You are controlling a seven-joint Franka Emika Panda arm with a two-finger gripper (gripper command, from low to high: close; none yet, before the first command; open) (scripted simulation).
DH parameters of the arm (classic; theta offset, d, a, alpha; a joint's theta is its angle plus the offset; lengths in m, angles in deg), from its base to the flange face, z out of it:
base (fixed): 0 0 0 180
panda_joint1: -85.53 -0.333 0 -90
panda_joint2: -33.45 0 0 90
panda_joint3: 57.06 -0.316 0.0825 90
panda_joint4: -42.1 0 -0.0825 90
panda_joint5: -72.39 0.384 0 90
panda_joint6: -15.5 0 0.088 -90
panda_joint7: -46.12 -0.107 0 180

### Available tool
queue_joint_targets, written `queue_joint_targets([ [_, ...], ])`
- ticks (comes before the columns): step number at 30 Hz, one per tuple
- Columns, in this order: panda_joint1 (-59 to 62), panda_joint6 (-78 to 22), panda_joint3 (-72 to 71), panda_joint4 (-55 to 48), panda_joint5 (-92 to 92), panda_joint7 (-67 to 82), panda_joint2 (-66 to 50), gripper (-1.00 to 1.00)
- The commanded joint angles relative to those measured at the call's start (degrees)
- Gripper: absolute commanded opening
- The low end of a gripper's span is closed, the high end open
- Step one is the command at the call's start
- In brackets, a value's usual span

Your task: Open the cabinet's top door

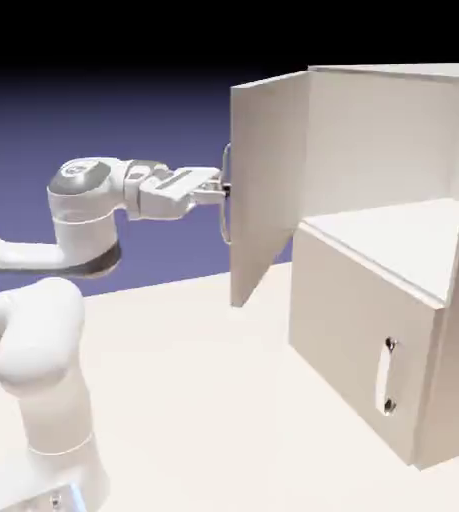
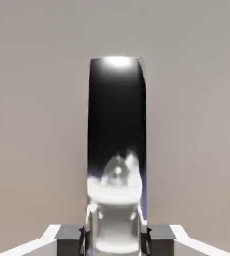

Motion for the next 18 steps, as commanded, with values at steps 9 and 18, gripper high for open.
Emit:
queue_joint_targets([
  [9, -7.12, -22.48, -15.93, -6.73, 15.26, 1.59, -0.56, -1.00],
  [18, -0.83, -44.41, -31.09, -23.01, 27.37, 1.77, -5.13, -1.00],
])
